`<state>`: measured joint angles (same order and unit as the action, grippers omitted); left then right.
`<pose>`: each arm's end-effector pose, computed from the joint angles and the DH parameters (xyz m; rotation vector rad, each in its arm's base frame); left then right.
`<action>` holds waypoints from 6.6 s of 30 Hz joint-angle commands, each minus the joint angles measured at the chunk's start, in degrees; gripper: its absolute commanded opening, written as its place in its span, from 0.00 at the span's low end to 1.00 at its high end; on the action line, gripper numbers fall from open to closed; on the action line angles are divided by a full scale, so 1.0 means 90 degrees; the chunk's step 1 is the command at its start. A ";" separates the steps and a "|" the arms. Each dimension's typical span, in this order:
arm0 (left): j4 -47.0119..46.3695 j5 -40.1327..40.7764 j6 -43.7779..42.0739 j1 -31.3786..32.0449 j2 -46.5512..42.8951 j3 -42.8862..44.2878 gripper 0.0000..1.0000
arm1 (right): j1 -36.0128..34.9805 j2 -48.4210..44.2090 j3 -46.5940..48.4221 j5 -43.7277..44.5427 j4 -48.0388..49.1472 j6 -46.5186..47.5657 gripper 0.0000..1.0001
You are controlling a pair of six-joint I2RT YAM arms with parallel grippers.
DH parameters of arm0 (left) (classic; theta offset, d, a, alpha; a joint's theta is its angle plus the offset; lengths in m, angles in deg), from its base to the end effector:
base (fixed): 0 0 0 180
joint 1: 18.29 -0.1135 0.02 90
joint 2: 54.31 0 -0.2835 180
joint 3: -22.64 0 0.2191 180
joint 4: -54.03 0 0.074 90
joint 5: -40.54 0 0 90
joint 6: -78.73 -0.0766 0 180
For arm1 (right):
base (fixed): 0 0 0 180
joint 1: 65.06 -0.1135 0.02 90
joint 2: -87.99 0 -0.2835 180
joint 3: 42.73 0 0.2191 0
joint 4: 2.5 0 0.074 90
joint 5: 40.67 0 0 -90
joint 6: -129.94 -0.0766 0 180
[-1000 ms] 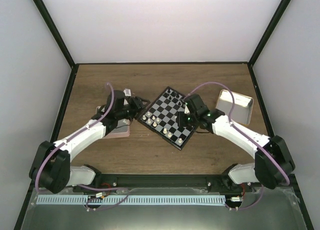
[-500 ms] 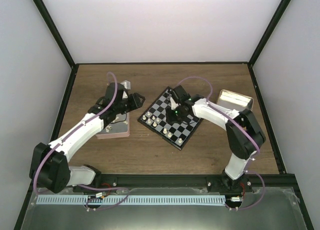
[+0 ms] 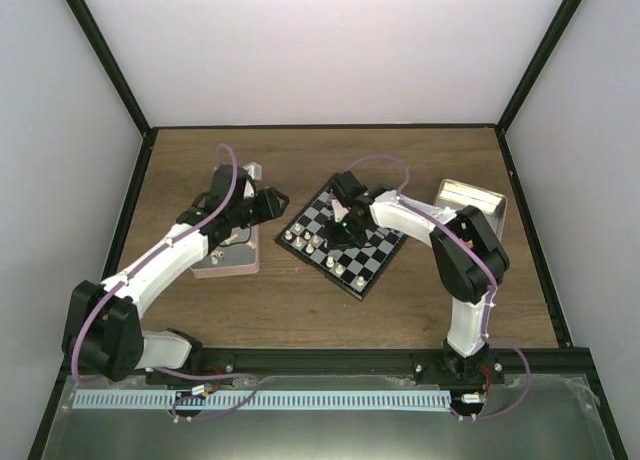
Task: Set up the chess pieces on the board
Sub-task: Place the chess piece on the chessboard, then pick up the chess piece from the storage box, then place the chess piece on the chessboard.
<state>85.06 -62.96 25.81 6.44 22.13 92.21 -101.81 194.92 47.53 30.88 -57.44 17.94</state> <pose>0.2543 -0.1368 0.2717 -0.1174 2.3460 -0.8269 0.2729 0.2341 0.1827 -0.4555 2.9154 0.6517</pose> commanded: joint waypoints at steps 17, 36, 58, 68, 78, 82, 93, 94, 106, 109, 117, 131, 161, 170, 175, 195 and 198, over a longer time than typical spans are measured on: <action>-0.0119 -0.0219 -0.0111 -0.0072 0.0168 -0.0084 0.53 | -0.0130 0.0216 0.0324 0.0015 -0.0048 0.0108 0.16; 0.0006 -0.0016 -0.0109 -0.0112 0.0056 -0.0147 0.53 | -0.0161 0.0271 0.0207 0.0417 0.0402 -0.0092 0.12; 0.0917 0.2082 0.0127 -0.0829 -0.0813 -0.1141 0.67 | -0.0155 -0.0789 -0.0049 0.1417 0.0748 -0.0577 0.43; 0.1127 0.2147 -0.0555 -0.1159 0.0337 -0.1005 0.69 | -0.0160 -0.1397 -0.0360 0.1805 0.1042 -0.0782 0.45; 0.1020 0.2545 -0.0948 -0.1242 0.1201 -0.0684 0.63 | -0.0151 -0.1736 -0.0790 0.1836 0.1233 -0.0702 0.45; 0.1131 0.2471 -0.1201 -0.1244 0.1505 -0.0482 0.55 | -0.0145 -0.1793 -0.0838 0.1841 0.1245 -0.0661 0.45; 0.1340 0.2627 -0.1327 -0.1249 0.2085 -0.0245 0.51 | -0.0150 -0.1804 -0.0842 0.1856 0.1268 -0.0677 0.44; 0.1316 0.2584 -0.1339 -0.1245 0.2123 -0.0230 0.49 | -0.0146 -0.1795 -0.0837 0.1856 0.1263 -0.0672 0.44; 0.1314 0.2023 -0.1215 -0.1244 0.2013 -0.0329 0.33 | -0.0146 -0.1765 -0.0822 0.1847 0.1241 -0.0730 0.43; 0.1326 0.1797 -0.1153 -0.1229 0.1862 -0.0436 0.37 | -0.0146 -0.1749 -0.0822 0.1836 0.1248 -0.0730 0.43; 0.1384 0.1863 -0.1121 -0.1215 0.1802 -0.0609 0.30 | -0.0145 -0.1726 -0.0841 0.1778 0.1281 -0.0766 0.43; 0.1161 0.1331 -0.1237 -0.1167 0.0662 -0.0393 0.13 | -0.0034 -0.2079 -0.0939 0.1167 0.1630 -0.0808 0.43; -0.1676 -0.4110 -0.2002 0.0208 -0.1468 -0.0523 0.13 | 0.0196 -0.3223 -0.0403 -0.2656 0.2850 -0.0598 0.61; -0.1106 -0.3902 -0.2463 0.0228 -0.1443 -0.0323 0.13 | 0.0194 -0.3052 -0.0384 -0.3004 0.2612 -0.0588 0.33; -0.1058 -0.3814 -0.2521 0.0231 -0.1424 -0.0317 0.13 | 0.0194 -0.3042 -0.0478 -0.3221 0.2571 -0.0609 0.26; -0.0552 -0.2610 -0.2740 0.0231 -0.1266 -0.0368 0.66 | 0.0196 -0.3198 -0.0878 -0.0755 0.2370 -0.0235 0.02; -0.0326 -0.1819 -0.2770 0.0230 -0.1233 -0.0339 0.68 | 0.0183 -0.3210 -0.1142 0.0220 0.2295 -0.0082 0.02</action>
<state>79.18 -88.95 2.60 8.34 10.31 88.25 -100.13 167.10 39.55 18.31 -34.18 14.26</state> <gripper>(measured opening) 0.672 0.096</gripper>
